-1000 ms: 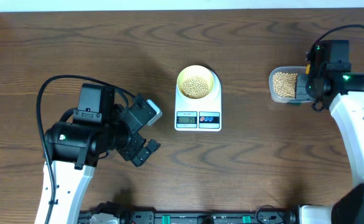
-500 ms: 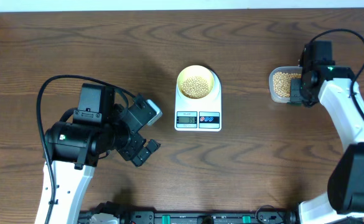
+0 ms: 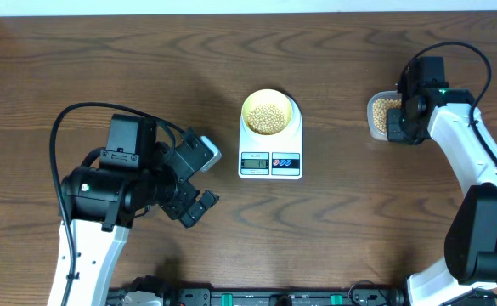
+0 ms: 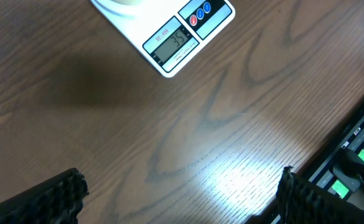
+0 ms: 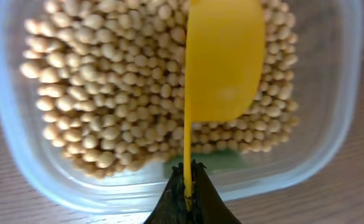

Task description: Scoop item into bowl and weigh 50g on scale

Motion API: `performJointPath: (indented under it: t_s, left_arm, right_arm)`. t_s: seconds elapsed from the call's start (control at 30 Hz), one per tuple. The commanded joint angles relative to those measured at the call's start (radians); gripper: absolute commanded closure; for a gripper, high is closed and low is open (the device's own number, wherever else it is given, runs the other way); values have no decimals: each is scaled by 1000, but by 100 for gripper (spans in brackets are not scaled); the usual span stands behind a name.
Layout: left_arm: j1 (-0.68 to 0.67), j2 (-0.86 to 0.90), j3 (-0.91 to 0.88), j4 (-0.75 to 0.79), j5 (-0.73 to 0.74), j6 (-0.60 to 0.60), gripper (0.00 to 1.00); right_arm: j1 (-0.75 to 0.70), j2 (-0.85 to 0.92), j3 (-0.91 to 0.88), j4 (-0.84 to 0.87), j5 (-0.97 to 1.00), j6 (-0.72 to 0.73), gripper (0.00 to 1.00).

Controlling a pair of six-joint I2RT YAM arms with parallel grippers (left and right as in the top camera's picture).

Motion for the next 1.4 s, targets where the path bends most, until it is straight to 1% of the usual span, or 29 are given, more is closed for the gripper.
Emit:
performJointPath:
  t_s: [0.0, 0.3, 0.67, 0.83, 1.2, 1.37]
  left_arm:
    - [4, -5, 13, -4, 16, 10, 0]
    - [4, -5, 13, -4, 16, 10, 0]
    - [4, -5, 13, -4, 16, 10, 0]
    - [4, -5, 13, -4, 16, 10, 0]
    - [4, -5, 13, -4, 16, 10, 0]
    - [4, -5, 13, -4, 16, 10, 0]
  right_arm:
    - [9, 14, 3, -14, -177, -14, 99]
    - [-62, 10, 6, -46, -389, -14, 99]
    - [-227, 10, 6, -100, -601, -14, 99]
    - [-289, 10, 6, -133, -625, -3, 99]
    - [-392, 10, 6, -141, -816, -3, 99]
    - [-427, 10, 6, -162, -871, -13, 99]
